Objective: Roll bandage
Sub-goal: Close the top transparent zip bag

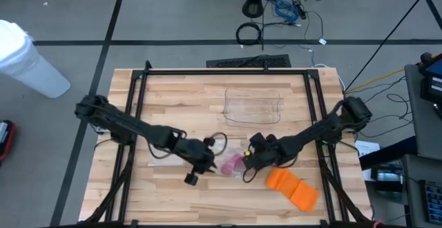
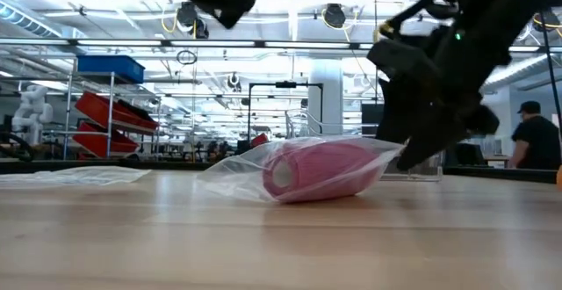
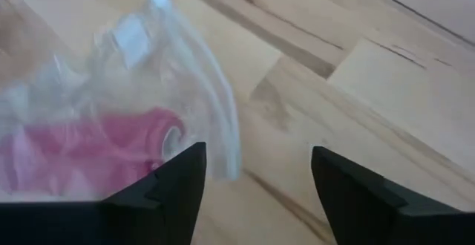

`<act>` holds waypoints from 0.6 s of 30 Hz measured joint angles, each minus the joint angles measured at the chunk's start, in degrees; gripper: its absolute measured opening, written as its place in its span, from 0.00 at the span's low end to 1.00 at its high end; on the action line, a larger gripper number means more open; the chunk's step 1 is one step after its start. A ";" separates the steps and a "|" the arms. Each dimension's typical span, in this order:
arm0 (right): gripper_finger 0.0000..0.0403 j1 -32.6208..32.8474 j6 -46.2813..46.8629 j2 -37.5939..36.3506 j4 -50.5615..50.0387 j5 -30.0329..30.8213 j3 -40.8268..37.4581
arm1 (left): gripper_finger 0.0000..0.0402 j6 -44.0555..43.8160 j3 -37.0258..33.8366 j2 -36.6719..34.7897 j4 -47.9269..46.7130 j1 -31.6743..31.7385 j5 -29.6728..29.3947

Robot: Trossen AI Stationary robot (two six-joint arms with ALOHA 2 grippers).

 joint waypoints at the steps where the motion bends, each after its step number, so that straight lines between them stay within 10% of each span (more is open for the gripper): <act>1: 0.57 -0.13 0.02 -0.99 4.20 0.08 -2.64 | 0.22 0.19 -0.23 -1.20 -0.29 0.53 -0.70; 9: 0.53 -0.26 -2.85 -0.83 36.11 -2.74 -15.56 | 0.22 -1.19 -7.81 -8.05 1.25 5.81 -7.40; 18: 0.38 -1.56 -4.91 2.00 43.71 -2.94 -15.90 | 0.22 -2.92 -16.57 -8.51 6.70 11.76 -6.51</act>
